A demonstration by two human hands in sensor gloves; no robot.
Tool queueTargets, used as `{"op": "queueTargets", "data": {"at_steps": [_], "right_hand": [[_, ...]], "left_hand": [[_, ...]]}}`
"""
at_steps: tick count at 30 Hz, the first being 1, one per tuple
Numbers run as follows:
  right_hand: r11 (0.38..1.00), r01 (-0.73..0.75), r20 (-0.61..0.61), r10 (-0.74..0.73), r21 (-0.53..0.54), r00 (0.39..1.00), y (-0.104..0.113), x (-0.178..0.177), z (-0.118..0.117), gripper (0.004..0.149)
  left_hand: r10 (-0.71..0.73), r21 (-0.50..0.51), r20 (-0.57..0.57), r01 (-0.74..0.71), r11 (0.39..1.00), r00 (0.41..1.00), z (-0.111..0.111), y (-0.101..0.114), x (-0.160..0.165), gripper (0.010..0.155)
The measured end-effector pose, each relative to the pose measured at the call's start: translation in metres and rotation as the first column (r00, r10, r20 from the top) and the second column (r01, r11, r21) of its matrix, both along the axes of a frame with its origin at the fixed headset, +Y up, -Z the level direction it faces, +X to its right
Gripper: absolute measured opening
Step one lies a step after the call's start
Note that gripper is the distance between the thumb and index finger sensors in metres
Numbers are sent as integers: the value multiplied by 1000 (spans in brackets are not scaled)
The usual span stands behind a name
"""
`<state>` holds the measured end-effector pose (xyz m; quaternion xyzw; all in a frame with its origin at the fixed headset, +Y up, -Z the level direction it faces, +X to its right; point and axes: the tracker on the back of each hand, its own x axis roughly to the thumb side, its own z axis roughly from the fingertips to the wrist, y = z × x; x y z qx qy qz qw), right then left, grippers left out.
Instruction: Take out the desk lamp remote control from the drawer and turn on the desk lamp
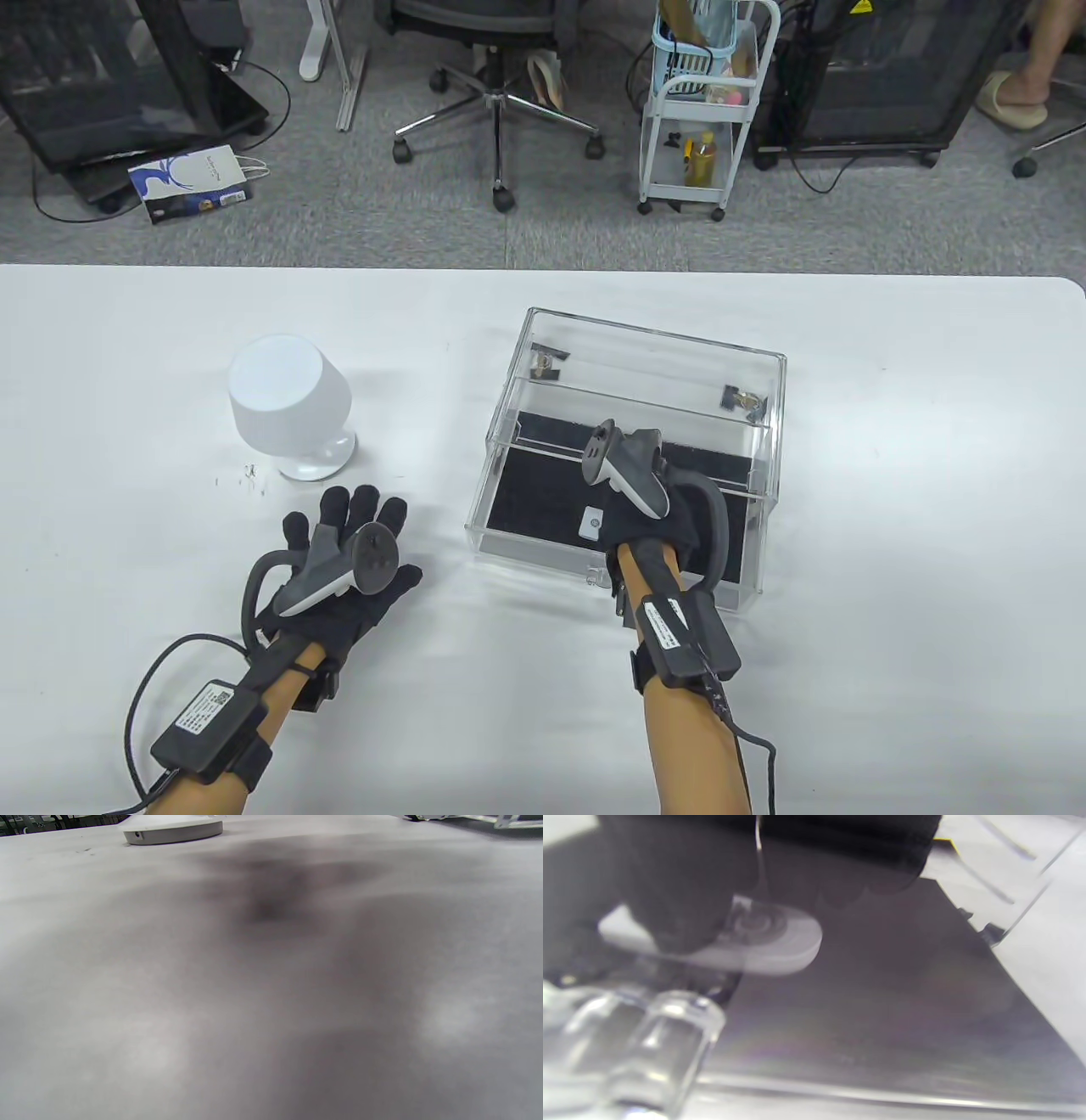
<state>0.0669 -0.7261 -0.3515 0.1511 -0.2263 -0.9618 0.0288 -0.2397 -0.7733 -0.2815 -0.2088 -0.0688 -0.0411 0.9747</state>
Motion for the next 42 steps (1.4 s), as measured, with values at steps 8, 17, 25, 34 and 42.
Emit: {"op": "queueTargets", "data": {"at_steps": [8, 17, 25, 34, 42], "right_hand": [[999, -26, -40, 27, 45, 999, 3, -2, 7, 57], [884, 322, -198, -268, 339, 943, 30, 17, 49, 59], [820, 377, -254, -291, 430, 922, 28, 25, 60, 70], [803, 347, -231, -265, 484, 936, 24, 29, 58, 52], [867, 312, -232, -236, 388, 944, 11, 27, 53, 55]], "left_hand": [[6, -10, -9, -6, 1000, 1000, 0, 0, -3, 77], [8, 16, -17, -7, 1000, 1000, 1, 9, -5, 76], [9, 28, -16, -8, 1000, 1000, 2, 10, -6, 76], [4, 27, -20, -3, 1000, 1000, 2, 9, -5, 76], [6, 26, -27, -5, 1000, 1000, 2, 9, -8, 76]]}}
